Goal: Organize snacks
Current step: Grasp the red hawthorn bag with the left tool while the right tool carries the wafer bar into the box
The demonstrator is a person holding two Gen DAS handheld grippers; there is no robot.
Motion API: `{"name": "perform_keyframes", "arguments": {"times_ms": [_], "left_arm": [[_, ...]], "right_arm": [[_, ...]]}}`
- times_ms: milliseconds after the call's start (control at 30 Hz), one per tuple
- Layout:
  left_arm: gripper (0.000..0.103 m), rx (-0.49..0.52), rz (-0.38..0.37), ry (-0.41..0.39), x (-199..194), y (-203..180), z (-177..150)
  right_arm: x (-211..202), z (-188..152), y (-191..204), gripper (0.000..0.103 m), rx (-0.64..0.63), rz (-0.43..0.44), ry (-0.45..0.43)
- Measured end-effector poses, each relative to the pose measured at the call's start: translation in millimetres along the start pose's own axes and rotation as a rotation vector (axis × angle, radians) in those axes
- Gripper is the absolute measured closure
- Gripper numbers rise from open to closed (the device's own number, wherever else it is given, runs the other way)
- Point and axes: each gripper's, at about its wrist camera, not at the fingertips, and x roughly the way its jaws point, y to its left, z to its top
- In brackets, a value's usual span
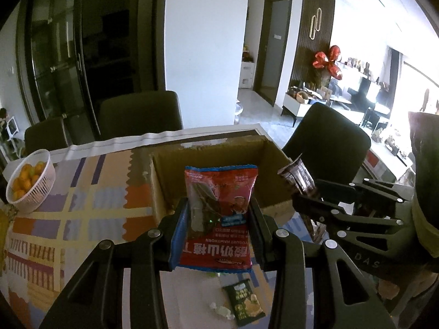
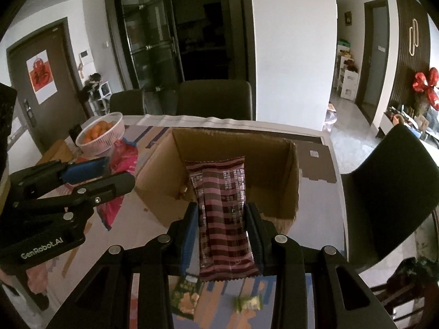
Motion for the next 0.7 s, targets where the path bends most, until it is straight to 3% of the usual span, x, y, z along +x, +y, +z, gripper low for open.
{"name": "perform_keyframes", "arguments": {"times_ms": [467,500,567,633,700], "left_arm": [[0.061,-0.030,0.008,0.056,52,12,33],[0.056,-0.030,0.020,0.053,52,12,34],[0.042,-0.030,0.047,0.042,53,13,35],[0.040,-0.034,0.066,0.029,47,15,32],[0.040,-0.029,0.082,0.023,40,14,27]], "right_arm": [[32,32,-13,0.066,0.042,-0.039,-0.002],[34,33,-14,0.065,0.048,-0.044,-0.005],[36,35,-17,0.048,0.056,-0.079,-0.011],[34,33,-18,0.041,0.060,-0.112,-0.021],[29,30,-19,0.041,0.054,-0.121,-0.032]]}}
